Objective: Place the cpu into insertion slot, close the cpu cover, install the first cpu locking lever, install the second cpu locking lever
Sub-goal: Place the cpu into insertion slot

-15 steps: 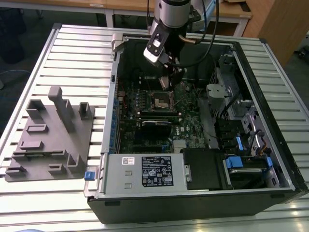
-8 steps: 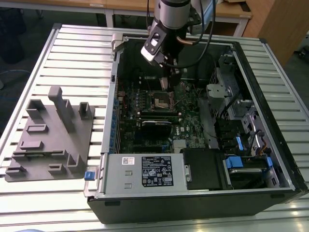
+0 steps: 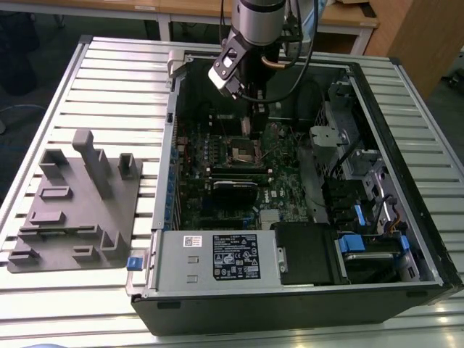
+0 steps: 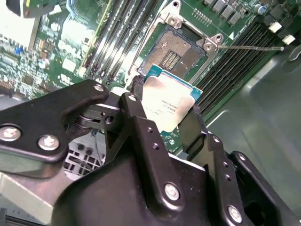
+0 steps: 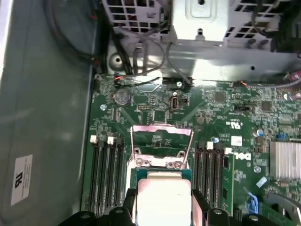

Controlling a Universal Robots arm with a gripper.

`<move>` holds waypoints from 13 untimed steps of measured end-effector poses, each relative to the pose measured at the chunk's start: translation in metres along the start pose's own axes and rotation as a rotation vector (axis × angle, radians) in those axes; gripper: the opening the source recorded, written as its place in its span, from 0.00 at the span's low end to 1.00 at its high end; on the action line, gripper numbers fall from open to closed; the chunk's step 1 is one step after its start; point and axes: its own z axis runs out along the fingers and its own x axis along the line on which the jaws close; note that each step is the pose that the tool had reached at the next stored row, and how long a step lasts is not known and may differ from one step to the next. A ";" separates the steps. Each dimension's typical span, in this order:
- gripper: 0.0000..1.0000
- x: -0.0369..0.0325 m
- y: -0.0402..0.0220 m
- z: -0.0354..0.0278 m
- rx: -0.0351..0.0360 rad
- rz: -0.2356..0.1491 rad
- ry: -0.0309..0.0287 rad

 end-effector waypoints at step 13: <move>0.54 0.0002 -0.0038 0.0005 -0.0007 0.045 -0.0037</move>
